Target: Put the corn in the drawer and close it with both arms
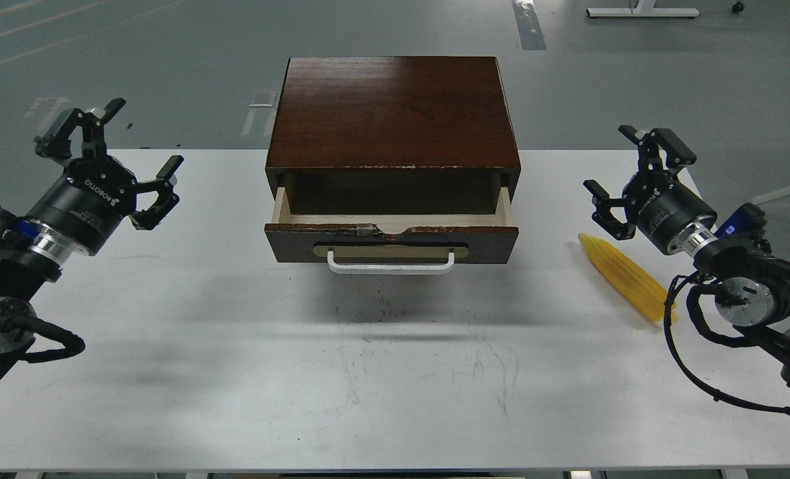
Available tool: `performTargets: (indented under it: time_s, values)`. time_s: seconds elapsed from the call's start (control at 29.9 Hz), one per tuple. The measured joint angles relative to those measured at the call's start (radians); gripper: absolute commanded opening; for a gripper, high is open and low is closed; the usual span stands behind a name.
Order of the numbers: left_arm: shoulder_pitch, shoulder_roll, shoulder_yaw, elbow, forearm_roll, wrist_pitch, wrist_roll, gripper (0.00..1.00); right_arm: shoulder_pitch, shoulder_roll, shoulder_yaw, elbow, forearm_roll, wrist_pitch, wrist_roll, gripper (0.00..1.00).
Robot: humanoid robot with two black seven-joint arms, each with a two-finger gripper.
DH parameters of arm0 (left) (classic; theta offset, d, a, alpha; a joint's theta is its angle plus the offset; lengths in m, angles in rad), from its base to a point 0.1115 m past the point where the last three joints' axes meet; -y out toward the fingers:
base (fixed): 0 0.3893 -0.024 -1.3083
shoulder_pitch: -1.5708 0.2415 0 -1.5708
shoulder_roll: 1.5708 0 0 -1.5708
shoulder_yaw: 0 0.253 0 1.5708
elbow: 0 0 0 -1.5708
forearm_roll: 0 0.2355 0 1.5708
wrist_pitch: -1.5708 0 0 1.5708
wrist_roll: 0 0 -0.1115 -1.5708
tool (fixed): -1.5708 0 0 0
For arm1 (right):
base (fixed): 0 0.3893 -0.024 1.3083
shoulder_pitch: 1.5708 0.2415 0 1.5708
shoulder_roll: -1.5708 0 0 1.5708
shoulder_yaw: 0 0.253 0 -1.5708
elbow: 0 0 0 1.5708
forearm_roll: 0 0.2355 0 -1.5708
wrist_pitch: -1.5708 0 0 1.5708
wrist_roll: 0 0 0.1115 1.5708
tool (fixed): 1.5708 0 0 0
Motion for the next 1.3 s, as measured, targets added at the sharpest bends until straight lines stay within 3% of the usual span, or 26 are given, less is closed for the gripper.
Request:
performTargets:
  time_s: [0.33, 0.6, 0.8, 1.04, 1.17, 1.3]
  values:
    - [-0.01, -0.009, 0.002, 0.029, 0.001, -0.002, 0.006, 1.0, 0.001, 0.005, 0.001, -0.029, -0.008, 0.003, 0.0, 1.0]
    - [-0.039, -0.006, 0.003, 0.214, -0.013, -0.076, 0.011, 1.0, 0.005, 0.03, 0.021, -0.078, -0.008, 0.002, 0.0, 1.0]
    - [-0.084, -0.01, 0.004, 0.312, -0.015, -0.085, 0.008, 1.0, -0.001, 0.034, 0.022, -0.08, -0.007, 0.0, 0.0, 1.0]
    - [-0.093, -0.007, 0.011, 0.314, -0.012, -0.086, -0.012, 1.0, -0.007, 0.021, 0.015, -0.086, -0.007, 0.007, 0.0, 1.0]
    - [-0.091, -0.006, 0.011, 0.3, -0.011, -0.086, -0.058, 1.0, -0.004, 0.012, 0.01, -0.087, -0.008, 0.069, 0.0, 1.0]
    - [-0.087, -0.002, 0.009, 0.248, -0.008, -0.086, -0.071, 1.0, 0.02, -0.053, 0.006, -0.071, -0.022, 0.118, 0.0, 1.0]
